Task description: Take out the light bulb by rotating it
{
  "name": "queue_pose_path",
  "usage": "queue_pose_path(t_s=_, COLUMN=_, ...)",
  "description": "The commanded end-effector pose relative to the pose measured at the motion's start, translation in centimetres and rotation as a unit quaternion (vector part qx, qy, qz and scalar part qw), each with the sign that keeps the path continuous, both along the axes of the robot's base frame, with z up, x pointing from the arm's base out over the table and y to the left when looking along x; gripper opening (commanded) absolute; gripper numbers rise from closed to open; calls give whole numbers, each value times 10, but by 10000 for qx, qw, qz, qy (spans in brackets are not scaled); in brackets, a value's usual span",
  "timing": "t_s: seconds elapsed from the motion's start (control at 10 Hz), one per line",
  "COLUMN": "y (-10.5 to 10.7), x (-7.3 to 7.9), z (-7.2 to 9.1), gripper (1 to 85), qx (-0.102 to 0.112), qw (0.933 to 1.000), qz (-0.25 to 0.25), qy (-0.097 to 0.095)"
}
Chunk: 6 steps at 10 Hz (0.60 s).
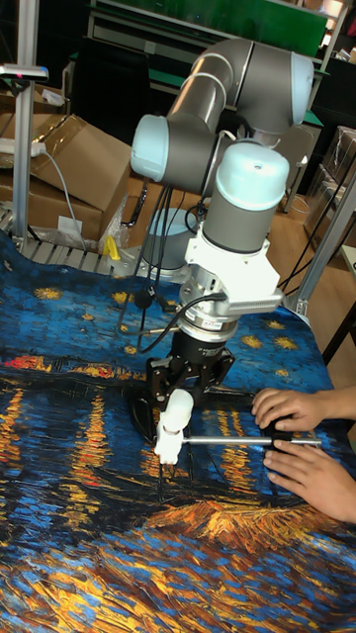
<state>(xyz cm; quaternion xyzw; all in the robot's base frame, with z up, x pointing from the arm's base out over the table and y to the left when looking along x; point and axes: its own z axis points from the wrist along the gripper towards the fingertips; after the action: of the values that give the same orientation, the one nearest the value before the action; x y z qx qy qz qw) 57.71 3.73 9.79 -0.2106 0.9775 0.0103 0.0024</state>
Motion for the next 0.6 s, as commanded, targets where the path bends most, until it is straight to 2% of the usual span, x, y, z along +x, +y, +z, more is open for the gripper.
queue_pose_path(t_s=0.0, y=5, x=-1, z=-2, gripper=550, qx=125, qw=9998, qz=-115, qy=40)
queue_pose_path(t_s=0.2, y=10, x=-5, z=-3, gripper=533, qx=231, qw=9995, qz=-204, qy=121)
queue_pose_path(t_s=0.5, y=10, x=-6, z=-4, gripper=493, qx=238, qw=9994, qz=-188, qy=136)
